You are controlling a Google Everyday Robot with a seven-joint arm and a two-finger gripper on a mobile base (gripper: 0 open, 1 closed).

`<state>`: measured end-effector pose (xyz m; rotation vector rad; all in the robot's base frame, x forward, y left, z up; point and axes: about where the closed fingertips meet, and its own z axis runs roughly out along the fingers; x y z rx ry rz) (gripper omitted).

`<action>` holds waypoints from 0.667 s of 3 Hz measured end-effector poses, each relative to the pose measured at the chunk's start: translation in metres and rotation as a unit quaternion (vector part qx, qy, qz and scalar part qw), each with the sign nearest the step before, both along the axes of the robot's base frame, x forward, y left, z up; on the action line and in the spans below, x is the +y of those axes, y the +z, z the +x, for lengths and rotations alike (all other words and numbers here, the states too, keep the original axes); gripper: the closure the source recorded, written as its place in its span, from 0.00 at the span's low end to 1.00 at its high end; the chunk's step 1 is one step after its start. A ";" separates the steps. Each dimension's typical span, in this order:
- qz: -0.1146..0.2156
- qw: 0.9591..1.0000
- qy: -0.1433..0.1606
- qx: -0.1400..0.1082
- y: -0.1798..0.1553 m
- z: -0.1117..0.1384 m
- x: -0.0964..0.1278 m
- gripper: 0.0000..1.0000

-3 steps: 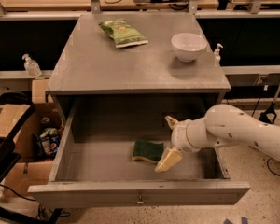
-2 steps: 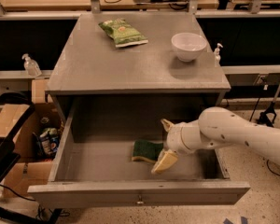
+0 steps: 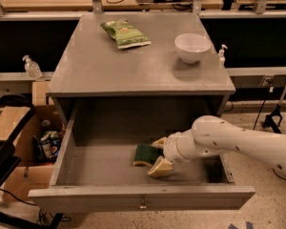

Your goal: Pick sponge from top drawer and place on counter

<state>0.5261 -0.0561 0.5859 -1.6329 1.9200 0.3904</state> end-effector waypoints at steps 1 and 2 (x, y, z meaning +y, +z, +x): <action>0.000 1.000 0.000 0.000 0.005 0.000 0.000 0.73; -0.004 1.000 0.006 0.008 0.018 0.005 -0.002 0.96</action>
Offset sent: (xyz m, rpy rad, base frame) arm 0.0153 -0.0069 0.0444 -0.0224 0.0423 0.0299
